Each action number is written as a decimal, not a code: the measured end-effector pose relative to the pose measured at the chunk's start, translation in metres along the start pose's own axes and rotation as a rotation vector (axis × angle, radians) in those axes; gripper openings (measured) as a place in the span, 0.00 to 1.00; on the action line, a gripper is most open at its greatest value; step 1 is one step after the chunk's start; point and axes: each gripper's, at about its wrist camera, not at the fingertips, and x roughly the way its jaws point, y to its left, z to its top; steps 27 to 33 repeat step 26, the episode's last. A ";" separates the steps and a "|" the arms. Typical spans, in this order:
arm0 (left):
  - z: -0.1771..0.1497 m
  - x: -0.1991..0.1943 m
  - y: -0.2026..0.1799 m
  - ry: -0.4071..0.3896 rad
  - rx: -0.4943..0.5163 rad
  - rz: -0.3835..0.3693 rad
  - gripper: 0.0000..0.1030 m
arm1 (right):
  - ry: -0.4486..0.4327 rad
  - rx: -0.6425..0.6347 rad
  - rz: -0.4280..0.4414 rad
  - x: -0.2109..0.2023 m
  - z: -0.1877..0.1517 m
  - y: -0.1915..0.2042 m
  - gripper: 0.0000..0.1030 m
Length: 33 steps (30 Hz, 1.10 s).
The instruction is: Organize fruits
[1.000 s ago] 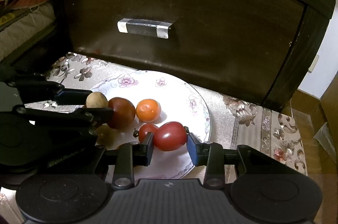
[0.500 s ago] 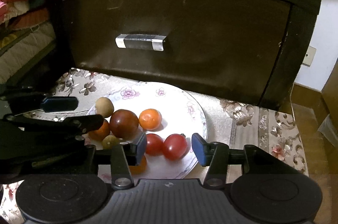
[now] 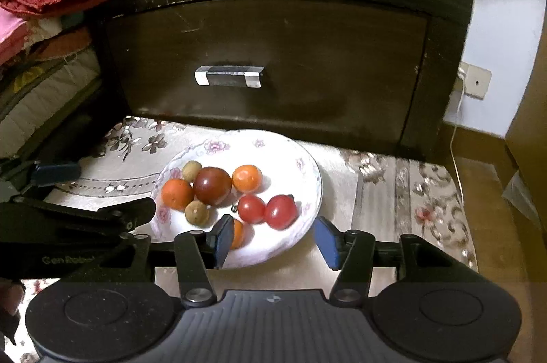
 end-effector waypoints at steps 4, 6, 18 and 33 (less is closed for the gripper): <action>-0.008 -0.009 -0.001 0.003 -0.005 0.018 1.00 | 0.006 -0.001 0.000 -0.012 -0.009 0.004 0.49; -0.013 -0.014 -0.001 0.006 -0.007 0.022 1.00 | 0.013 0.004 0.003 -0.016 -0.014 0.006 0.49; -0.038 -0.039 0.003 0.012 -0.036 0.010 1.00 | 0.022 0.020 0.019 -0.042 -0.033 0.016 0.50; -0.047 -0.054 0.002 -0.013 -0.022 0.029 1.00 | 0.027 0.026 0.025 -0.053 -0.042 0.021 0.51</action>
